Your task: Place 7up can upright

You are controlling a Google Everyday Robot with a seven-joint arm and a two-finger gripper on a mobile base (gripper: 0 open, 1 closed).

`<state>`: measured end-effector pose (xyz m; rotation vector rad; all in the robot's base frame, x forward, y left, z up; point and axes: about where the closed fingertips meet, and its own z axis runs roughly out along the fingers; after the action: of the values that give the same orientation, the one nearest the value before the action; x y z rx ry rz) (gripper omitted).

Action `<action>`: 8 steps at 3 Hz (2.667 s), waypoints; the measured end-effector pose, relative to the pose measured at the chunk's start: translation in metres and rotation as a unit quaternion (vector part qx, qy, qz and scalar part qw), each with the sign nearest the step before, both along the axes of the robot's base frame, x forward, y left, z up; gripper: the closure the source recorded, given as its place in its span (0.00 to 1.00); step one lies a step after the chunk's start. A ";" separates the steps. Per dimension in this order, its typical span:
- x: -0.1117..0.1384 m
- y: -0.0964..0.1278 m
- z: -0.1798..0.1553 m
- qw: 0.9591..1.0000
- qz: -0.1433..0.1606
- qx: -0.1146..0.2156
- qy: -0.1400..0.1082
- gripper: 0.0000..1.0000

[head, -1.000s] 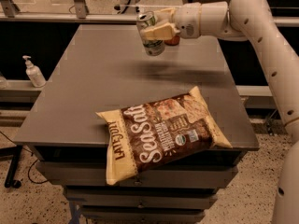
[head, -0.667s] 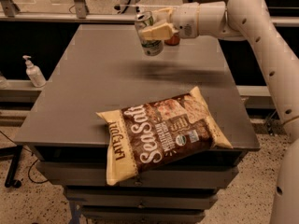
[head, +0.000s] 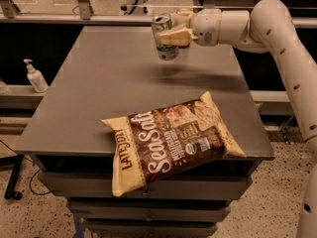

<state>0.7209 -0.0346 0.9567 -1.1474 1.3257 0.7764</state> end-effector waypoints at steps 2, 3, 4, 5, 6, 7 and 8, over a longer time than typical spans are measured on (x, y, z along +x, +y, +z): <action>0.000 -0.061 -0.003 0.997 -0.033 0.069 -0.001 1.00; 0.001 -0.082 -0.011 0.997 -0.043 0.066 0.023 1.00; 0.002 -0.097 -0.028 0.995 -0.048 0.072 0.049 1.00; 0.003 -0.100 -0.043 0.994 -0.041 0.088 0.053 1.00; 0.003 -0.097 -0.052 0.995 -0.019 0.087 0.040 0.84; -0.002 -0.090 -0.054 0.997 0.008 0.070 0.018 0.61; -0.008 -0.084 -0.056 0.998 0.036 0.054 0.000 0.36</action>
Offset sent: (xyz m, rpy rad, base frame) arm 0.0003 -0.1057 -0.0066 0.1733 0.0174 -0.1176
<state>0.7124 -0.1187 0.9008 -1.1136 1.2325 0.8900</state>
